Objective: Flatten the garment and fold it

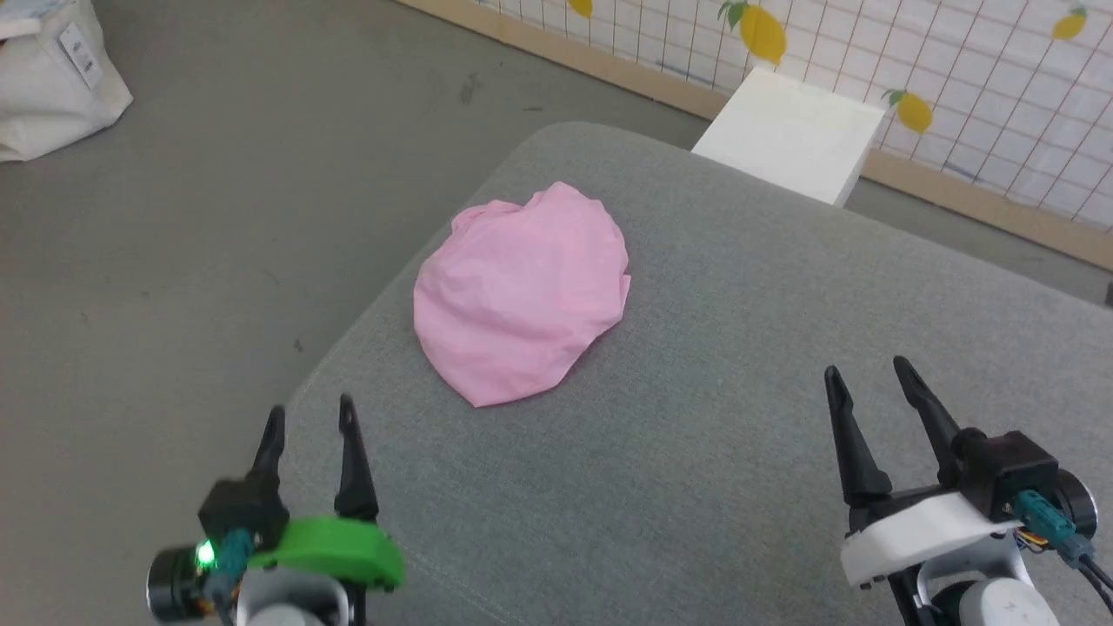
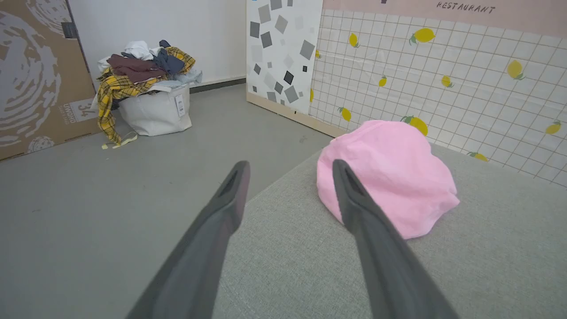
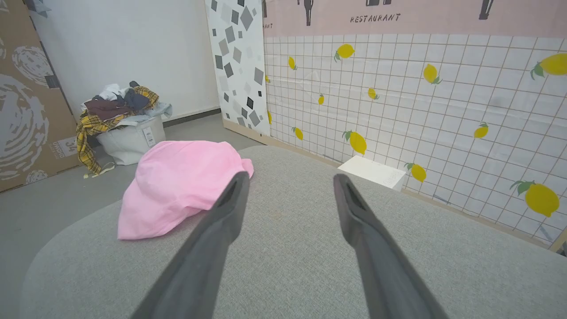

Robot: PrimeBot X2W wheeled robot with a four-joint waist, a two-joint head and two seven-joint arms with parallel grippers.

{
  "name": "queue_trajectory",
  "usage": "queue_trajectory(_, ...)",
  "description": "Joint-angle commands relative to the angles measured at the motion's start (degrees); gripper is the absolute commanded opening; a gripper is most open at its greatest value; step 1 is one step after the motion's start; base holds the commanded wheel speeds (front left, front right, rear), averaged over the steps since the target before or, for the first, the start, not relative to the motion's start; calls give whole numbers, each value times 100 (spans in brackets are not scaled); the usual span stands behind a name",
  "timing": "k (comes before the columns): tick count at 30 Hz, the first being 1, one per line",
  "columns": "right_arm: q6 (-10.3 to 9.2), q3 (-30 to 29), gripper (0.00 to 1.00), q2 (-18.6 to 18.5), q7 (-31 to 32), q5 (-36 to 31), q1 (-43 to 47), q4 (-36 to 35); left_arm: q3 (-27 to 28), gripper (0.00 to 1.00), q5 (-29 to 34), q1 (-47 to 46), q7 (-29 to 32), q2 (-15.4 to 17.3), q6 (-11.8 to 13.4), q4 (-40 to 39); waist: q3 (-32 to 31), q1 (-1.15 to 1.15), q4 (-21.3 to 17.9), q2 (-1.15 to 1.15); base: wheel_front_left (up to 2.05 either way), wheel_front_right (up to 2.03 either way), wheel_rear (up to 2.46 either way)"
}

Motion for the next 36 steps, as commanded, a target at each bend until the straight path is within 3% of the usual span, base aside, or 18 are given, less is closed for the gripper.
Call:
queue_trajectory(1,-10,15,100,0,-9,-5,-145,-49,-32,100,-118,-322,59,46,-82,61,202,0,-79,0,0,0,0)
queue_trajectory(7,-10,86,100,0,161,-219,-376,-320,7,100,-512,-1594,645,58,-445,586,975,0,-570,0,0,0,0)
queue_trajectory(13,-10,145,100,0,295,-469,-669,-566,139,100,-932,-2875,1312,-7,-611,1498,1949,0,-1180,0,0,0,0)
queue_trajectory(21,-10,211,100,-40,275,-564,-1082,-701,473,100,-1679,-4063,2611,-146,-466,2751,2928,0,-1830,0,0,0,0)
queue_trajectory(25,-10,264,100,-47,184,-519,-1202,-648,510,100,-1818,-4196,3290,-76,-249,3270,3099,0,-2017,0,0,0,0)
queue_trajectory(30,-10,277,100,-42,66,-471,-1220,-465,397,100,-1916,-4017,3962,-35,-224,3584,3017,0,-2081,0,0,0,0)
queue_trajectory(31,-10,295,100,-41,43,-467,-1212,-411,358,95,-1944,-3949,4118,-26,-262,3616,2960,0,-2077,0,0,0,0)
queue_trajectory(32,-10,312,100,-40,26,-466,-1208,-359,315,35,-1944,-3892,4204,6,-317,3604,2893,0,-2066,0,0,0,0)
queue_trajectory(33,-10,322,100,-38,11,-461,-1204,-322,283,0,-1908,-3859,4181,61,-361,3558,2834,0,-2054,0,0,0,0)
queue_trajectory(36,-10,323,100,-30,-61,-427,-1177,-190,336,0,-1693,-3805,3468,269,-365,3275,2552,0,-1992,0,0,0,0)
